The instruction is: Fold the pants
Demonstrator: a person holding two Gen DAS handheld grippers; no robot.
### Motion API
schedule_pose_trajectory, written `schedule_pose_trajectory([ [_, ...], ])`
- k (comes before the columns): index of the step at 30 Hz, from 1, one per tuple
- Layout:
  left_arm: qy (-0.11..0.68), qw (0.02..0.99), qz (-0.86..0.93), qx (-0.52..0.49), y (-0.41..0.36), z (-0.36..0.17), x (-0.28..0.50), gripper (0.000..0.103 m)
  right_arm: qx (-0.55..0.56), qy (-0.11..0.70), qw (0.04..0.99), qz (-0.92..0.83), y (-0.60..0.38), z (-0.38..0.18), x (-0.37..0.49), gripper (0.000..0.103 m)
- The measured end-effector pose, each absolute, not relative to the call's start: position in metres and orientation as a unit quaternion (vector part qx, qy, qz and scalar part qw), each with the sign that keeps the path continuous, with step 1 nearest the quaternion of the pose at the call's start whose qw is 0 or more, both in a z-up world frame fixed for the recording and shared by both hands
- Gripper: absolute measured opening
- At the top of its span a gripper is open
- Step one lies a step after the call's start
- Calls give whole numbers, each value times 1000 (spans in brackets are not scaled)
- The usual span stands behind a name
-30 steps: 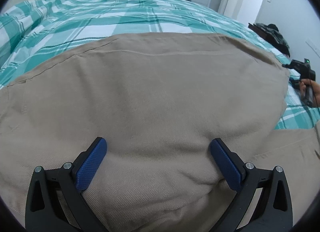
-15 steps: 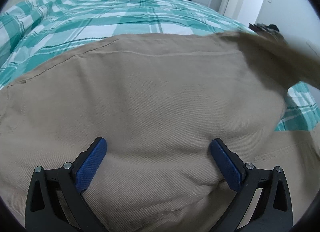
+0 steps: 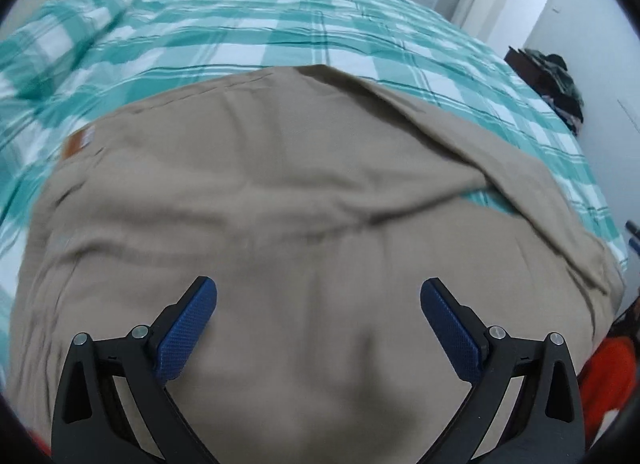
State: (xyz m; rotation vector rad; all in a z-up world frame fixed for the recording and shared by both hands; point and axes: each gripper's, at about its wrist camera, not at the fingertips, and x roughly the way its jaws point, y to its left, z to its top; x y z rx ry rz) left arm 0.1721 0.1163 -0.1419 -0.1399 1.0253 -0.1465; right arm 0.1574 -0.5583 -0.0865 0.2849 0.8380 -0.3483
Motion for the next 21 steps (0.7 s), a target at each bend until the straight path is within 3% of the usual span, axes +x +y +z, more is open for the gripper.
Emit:
schedule_pose_trajectory([
  [5, 490, 864, -52, -100, 116, -161, 133, 102, 134, 380, 915, -13, -415, -76, 130, 85],
  [11, 495, 864, -83, -26, 108, -176, 111, 102, -6, 431, 898, 86, -253, -130, 91, 85],
  [13, 494, 865, -89, -29, 110, -176, 111, 102, -14, 502, 860, 93, -237, -167, 97, 89],
  [21, 500, 862, -74, -44, 107, -172, 111, 102, 22, 475, 873, 107, -250, -167, 72, 93],
])
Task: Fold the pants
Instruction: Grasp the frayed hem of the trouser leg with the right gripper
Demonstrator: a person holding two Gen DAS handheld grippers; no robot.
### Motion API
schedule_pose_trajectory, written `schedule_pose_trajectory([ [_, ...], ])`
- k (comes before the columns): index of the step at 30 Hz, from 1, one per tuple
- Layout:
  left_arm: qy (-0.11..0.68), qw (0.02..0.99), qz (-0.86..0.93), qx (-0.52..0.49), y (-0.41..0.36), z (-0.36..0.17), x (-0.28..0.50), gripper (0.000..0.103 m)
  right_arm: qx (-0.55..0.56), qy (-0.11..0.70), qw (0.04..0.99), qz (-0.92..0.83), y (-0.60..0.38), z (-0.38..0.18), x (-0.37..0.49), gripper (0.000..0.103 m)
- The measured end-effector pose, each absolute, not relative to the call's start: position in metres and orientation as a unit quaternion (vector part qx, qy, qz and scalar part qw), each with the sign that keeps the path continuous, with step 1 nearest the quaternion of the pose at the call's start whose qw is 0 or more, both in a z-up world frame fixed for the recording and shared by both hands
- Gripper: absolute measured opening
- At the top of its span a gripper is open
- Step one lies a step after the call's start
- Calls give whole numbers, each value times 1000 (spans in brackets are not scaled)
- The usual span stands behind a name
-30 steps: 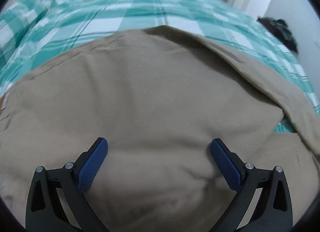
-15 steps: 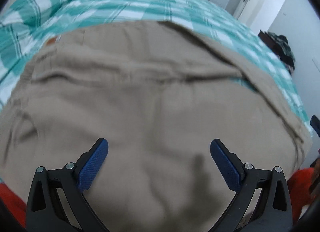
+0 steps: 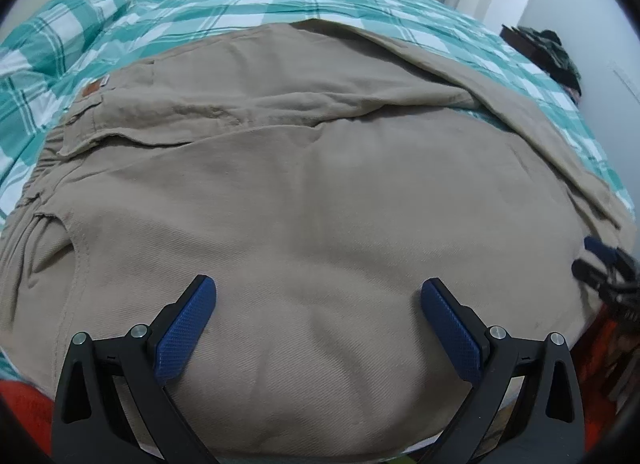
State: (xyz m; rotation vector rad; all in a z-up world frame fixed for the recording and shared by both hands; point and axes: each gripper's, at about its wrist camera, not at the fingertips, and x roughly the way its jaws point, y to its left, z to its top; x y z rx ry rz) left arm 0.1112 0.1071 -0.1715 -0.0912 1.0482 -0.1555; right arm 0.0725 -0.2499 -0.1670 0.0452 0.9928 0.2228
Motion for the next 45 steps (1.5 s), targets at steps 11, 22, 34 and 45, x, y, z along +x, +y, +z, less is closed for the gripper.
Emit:
schedule_pose_trajectory([
  [11, 469, 876, -40, -102, 137, -161, 111, 102, 21, 463, 879, 115, -248, -157, 95, 94],
  [22, 452, 889, -48, -66, 123, -154, 108, 102, 64, 467, 877, 95, -273, -167, 102, 95],
  [34, 479, 875, -19, -68, 128, -176, 124, 102, 348, 388, 849, 82, -354, -153, 98, 94],
  [45, 483, 875, -19, -31, 122, -180, 124, 102, 573, 378, 712, -144, -418, -187, 146, 87],
])
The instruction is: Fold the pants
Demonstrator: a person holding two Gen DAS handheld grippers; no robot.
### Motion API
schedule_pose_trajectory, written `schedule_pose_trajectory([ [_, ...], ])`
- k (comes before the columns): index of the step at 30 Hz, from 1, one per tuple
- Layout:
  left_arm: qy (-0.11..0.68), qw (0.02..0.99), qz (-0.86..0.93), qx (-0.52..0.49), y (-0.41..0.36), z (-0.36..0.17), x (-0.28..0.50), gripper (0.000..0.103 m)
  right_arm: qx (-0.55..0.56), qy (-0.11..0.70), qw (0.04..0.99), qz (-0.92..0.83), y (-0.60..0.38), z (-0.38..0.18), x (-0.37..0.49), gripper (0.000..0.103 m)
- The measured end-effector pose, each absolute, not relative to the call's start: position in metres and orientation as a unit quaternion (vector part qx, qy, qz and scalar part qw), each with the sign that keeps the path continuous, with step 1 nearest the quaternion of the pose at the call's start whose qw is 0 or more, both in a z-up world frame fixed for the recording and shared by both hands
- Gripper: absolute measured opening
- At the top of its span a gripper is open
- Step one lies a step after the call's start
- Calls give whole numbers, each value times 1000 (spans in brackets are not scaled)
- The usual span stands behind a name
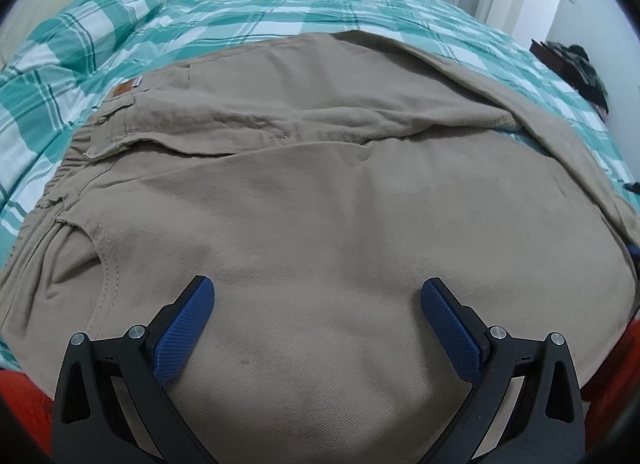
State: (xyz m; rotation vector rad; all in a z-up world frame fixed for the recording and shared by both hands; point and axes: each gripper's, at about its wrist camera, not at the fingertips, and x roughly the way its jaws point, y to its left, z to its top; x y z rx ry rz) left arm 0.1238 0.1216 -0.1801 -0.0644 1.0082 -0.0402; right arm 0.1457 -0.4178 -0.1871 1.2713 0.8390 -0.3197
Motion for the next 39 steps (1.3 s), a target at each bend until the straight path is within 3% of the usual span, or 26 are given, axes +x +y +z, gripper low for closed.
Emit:
schedule_pose_trajectory([
  [2, 485, 874, -21, -24, 120, -181, 124, 102, 520, 390, 740, -169, -414, -182, 155, 52],
  [3, 486, 873, -21, -20, 120, -181, 123, 102, 485, 397, 759, -178, -413, -178, 160, 18],
  [4, 493, 870, -20, -19, 119, -179, 123, 102, 461, 399, 772, -179, -412, -174, 163, 7],
  [6, 504, 862, -32, -37, 122, -173, 124, 102, 449, 381, 794, -153, -418, -161, 163, 7],
  [12, 455, 830, -156, -283, 144, -120, 164, 102, 376, 281, 883, 14, -415, -47, 140, 4],
  [16, 437, 807, -197, -344, 139, -107, 205, 102, 328, 238, 909, 94, -405, 12, 105, 4],
  [23, 488, 779, -152, -362, 140, -136, 247, 102, 320, 217, 912, 137, -407, 34, 55, 4],
  [30, 460, 773, -151, -410, 160, -132, 255, 98, 318, 218, 906, 177, -414, 46, 28, 4],
  [31, 454, 773, -155, -415, 163, -129, 260, 84, 313, 225, 901, 200, -416, 48, 27, 4],
  [32, 457, 770, -157, -416, 165, -128, 265, 45, 306, 230, 899, 214, -419, 49, 24, 4],
  [33, 471, 765, -153, -412, 165, -130, 271, 19, 295, 237, 898, 226, -420, 49, 25, 4],
  [34, 491, 757, -139, -409, 165, -134, 277, 3, 284, 248, 896, 234, -421, 48, 28, 4],
  [36, 485, 756, -133, -418, 167, -129, 276, 2, 262, 281, 900, 208, -431, 41, 46, 4],
  [39, 410, 785, -162, -434, 167, -85, 259, 2, 226, 323, 909, 134, -452, 33, 97, 4],
])
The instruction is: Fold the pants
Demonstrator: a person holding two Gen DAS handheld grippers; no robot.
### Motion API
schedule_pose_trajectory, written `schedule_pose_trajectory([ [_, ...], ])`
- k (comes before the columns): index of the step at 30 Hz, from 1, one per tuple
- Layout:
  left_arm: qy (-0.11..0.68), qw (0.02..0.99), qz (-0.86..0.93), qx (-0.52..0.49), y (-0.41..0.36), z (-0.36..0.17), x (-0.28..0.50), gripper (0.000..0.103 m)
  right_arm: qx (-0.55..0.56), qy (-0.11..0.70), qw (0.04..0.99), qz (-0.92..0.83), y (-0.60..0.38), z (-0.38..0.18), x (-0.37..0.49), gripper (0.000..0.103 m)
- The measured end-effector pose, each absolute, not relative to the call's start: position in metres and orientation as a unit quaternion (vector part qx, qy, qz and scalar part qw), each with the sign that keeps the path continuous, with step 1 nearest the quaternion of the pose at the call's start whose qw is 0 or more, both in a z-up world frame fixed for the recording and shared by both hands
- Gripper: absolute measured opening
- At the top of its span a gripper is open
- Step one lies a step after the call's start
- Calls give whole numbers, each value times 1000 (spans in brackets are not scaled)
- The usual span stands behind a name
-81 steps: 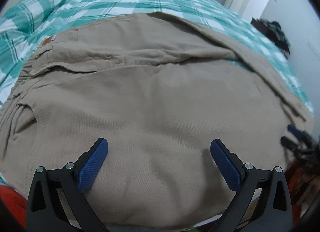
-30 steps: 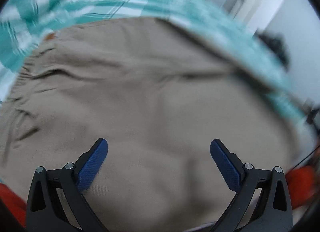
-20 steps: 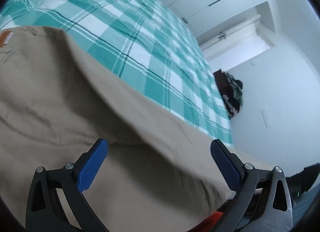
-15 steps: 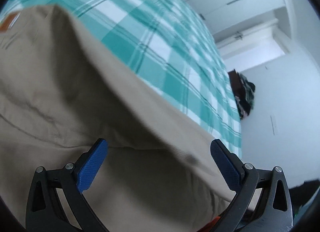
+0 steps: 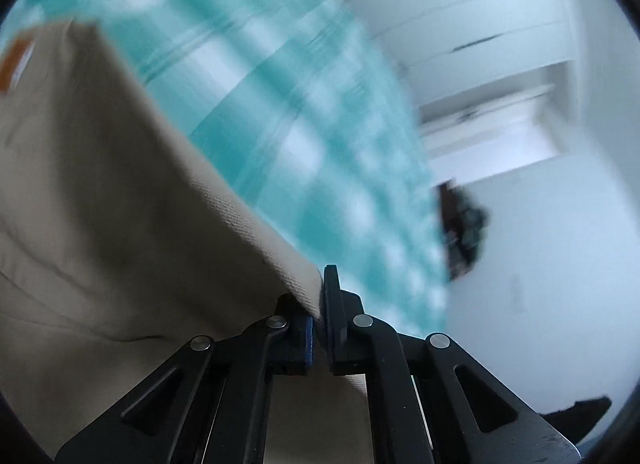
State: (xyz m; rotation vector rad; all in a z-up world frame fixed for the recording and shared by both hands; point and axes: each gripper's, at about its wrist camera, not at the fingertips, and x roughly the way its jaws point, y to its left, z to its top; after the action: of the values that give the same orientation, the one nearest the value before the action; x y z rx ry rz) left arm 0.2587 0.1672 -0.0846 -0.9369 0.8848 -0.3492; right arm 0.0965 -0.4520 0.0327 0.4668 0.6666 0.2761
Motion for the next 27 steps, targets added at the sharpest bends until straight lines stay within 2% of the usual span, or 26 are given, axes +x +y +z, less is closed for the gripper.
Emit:
schedule_pose_trajectory([
  [4, 306, 844, -203, -392, 175, -18, 189, 3, 202, 216, 943, 150, -459, 80, 129, 4],
  [7, 334, 850, -199, -356, 171, -32, 132, 3, 219, 180, 943, 175, -469, 97, 132, 4],
  [10, 441, 821, -180, -315, 148, -101, 93, 3, 233, 246, 929, 147, -494, 52, 126, 4],
  [13, 502, 784, -174, -321, 127, -155, 82, 3, 264, 395, 878, 66, -524, -43, 117, 4],
  [16, 516, 789, -171, -287, 108, -160, 81, 3, 260, 489, 833, -3, -537, -119, 109, 4],
  [18, 511, 794, -174, -281, 107, -153, 83, 3, 283, 498, 820, -16, -545, -144, 102, 4],
  [24, 513, 798, -169, -268, 103, -159, 88, 3, 285, 479, 830, -13, -552, -138, 98, 7],
  [26, 514, 799, -170, -260, 106, -159, 79, 3, 308, 463, 831, -11, -563, -135, 90, 13],
  [27, 514, 800, -170, -257, 105, -158, 78, 3, 317, 457, 831, -14, -563, -135, 94, 28],
])
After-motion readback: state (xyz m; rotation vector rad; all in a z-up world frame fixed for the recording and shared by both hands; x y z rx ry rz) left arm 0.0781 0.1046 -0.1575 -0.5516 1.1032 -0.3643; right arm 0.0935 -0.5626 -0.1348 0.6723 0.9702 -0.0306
